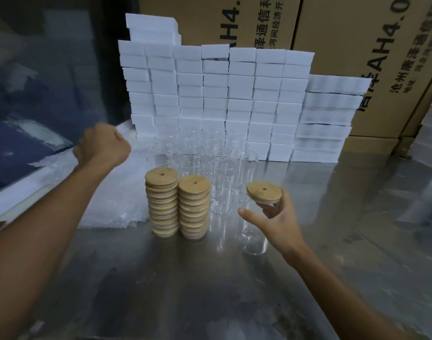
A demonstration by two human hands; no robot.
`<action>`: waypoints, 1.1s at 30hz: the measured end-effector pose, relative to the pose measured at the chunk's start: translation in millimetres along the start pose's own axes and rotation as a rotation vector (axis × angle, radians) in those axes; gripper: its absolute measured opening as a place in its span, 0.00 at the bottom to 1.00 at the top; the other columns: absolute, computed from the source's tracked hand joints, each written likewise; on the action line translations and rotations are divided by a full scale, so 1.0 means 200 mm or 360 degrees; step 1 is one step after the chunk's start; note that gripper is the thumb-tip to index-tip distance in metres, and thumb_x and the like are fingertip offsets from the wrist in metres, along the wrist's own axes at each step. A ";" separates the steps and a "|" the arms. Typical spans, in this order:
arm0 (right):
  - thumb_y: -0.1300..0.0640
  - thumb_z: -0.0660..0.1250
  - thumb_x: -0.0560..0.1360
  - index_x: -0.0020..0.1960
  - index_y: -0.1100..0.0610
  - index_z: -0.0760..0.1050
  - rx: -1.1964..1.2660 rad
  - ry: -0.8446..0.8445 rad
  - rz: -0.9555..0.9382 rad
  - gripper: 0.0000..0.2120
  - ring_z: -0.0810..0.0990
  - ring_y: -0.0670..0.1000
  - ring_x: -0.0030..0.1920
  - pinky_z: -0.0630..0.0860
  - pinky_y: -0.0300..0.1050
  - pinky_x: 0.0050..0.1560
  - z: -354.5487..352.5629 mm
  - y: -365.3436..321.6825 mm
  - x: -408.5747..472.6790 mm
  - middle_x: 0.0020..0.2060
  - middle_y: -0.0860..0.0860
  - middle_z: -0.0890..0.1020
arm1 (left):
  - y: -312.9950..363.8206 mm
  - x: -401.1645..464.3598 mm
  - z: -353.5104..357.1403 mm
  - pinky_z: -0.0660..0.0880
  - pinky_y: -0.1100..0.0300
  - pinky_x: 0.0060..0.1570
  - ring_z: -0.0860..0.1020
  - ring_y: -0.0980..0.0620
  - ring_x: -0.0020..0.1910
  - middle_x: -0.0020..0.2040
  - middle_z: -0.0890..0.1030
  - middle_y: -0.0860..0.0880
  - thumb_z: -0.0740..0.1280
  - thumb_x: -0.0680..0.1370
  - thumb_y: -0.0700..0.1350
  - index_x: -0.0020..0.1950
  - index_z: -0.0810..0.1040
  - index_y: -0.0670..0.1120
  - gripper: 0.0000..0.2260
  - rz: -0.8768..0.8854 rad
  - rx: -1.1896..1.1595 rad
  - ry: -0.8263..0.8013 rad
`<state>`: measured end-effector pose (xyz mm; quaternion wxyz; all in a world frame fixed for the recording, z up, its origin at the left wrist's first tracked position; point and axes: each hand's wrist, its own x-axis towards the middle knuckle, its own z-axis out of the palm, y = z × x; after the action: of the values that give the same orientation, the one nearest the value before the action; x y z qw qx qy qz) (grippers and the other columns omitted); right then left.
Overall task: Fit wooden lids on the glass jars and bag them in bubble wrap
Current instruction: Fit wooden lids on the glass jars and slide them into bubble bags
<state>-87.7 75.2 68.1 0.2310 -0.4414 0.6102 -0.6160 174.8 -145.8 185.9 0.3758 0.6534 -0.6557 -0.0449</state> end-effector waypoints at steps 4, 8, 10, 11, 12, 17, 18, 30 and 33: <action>0.47 0.83 0.58 0.66 0.50 0.70 -0.0002 -0.0012 -0.0009 0.41 0.79 0.40 0.62 0.72 0.38 0.67 0.01 0.02 0.02 0.61 0.44 0.81 | -0.16 0.05 0.12 0.72 0.47 0.52 0.75 0.34 0.59 0.61 0.76 0.36 0.71 0.74 0.47 0.60 0.76 0.40 0.18 -0.0081 0.0439 -0.0318; 0.44 0.82 0.58 0.66 0.48 0.68 -0.0090 -0.0029 0.0014 0.42 0.78 0.39 0.61 0.71 0.44 0.68 0.02 0.02 0.03 0.60 0.40 0.79 | -0.30 0.03 0.21 0.70 0.51 0.46 0.77 0.36 0.52 0.55 0.77 0.37 0.71 0.74 0.47 0.54 0.75 0.41 0.13 -0.0165 0.0533 -0.0428; 0.43 0.82 0.58 0.67 0.47 0.67 -0.0122 -0.0033 0.0030 0.43 0.78 0.42 0.61 0.72 0.46 0.67 0.01 0.02 0.03 0.61 0.40 0.78 | -0.34 0.01 0.23 0.68 0.53 0.42 0.74 0.39 0.44 0.45 0.75 0.40 0.71 0.74 0.46 0.45 0.72 0.43 0.10 -0.0195 0.0531 -0.0380; 0.42 0.82 0.57 0.67 0.47 0.66 -0.0135 -0.0031 0.0039 0.43 0.78 0.44 0.62 0.72 0.46 0.66 0.01 0.02 0.03 0.62 0.40 0.78 | -0.34 0.01 0.23 0.68 0.53 0.42 0.73 0.40 0.42 0.42 0.72 0.42 0.71 0.74 0.45 0.44 0.71 0.43 0.10 -0.0200 0.0534 -0.0369; 0.42 0.82 0.57 0.68 0.47 0.66 -0.0147 -0.0029 0.0048 0.44 0.78 0.46 0.63 0.73 0.45 0.64 0.01 0.02 0.03 0.62 0.41 0.77 | -0.34 0.00 0.23 0.68 0.53 0.42 0.72 0.40 0.41 0.40 0.70 0.43 0.71 0.74 0.45 0.43 0.70 0.44 0.10 -0.0198 0.0537 -0.0374; 0.39 0.79 0.60 0.70 0.49 0.63 -0.0214 -0.0039 0.0061 0.45 0.75 0.50 0.65 0.74 0.41 0.60 0.00 0.01 0.05 0.66 0.45 0.74 | -0.32 -0.01 0.22 0.67 0.52 0.42 0.68 0.43 0.35 0.36 0.70 0.44 0.69 0.75 0.44 0.39 0.72 0.42 0.09 -0.0240 0.0377 -0.0277; 0.39 0.78 0.61 0.72 0.50 0.62 -0.0232 -0.0047 0.0067 0.46 0.74 0.51 0.66 0.73 0.43 0.63 -0.01 0.01 0.05 0.67 0.46 0.73 | -0.29 -0.01 0.21 0.68 0.52 0.43 0.70 0.41 0.36 0.38 0.74 0.42 0.69 0.75 0.43 0.38 0.73 0.42 0.09 -0.0236 0.0300 -0.0201; 0.44 0.74 0.75 0.64 0.47 0.70 -0.0411 0.0556 -0.0370 0.22 0.77 0.43 0.59 0.72 0.43 0.60 -0.05 -0.27 -0.01 0.57 0.44 0.79 | 0.09 -0.36 -0.08 0.69 0.52 0.40 0.73 0.45 0.45 0.46 0.74 0.46 0.67 0.75 0.38 0.43 0.75 0.44 0.02 0.0642 -0.0314 0.0356; 0.45 0.71 0.77 0.59 0.48 0.73 -0.0212 0.0434 -0.0450 0.15 0.84 0.43 0.45 0.78 0.34 0.45 0.00 -0.41 -0.03 0.41 0.47 0.84 | 0.18 -0.54 -0.10 0.70 0.51 0.42 0.72 0.44 0.49 0.48 0.74 0.44 0.66 0.75 0.38 0.44 0.75 0.43 0.02 0.0949 -0.0409 0.0393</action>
<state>-64.4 92.8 144.8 0.0276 -0.4494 0.6073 -0.6546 142.5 -35.6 173.1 0.5281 0.3808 -0.7563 0.0642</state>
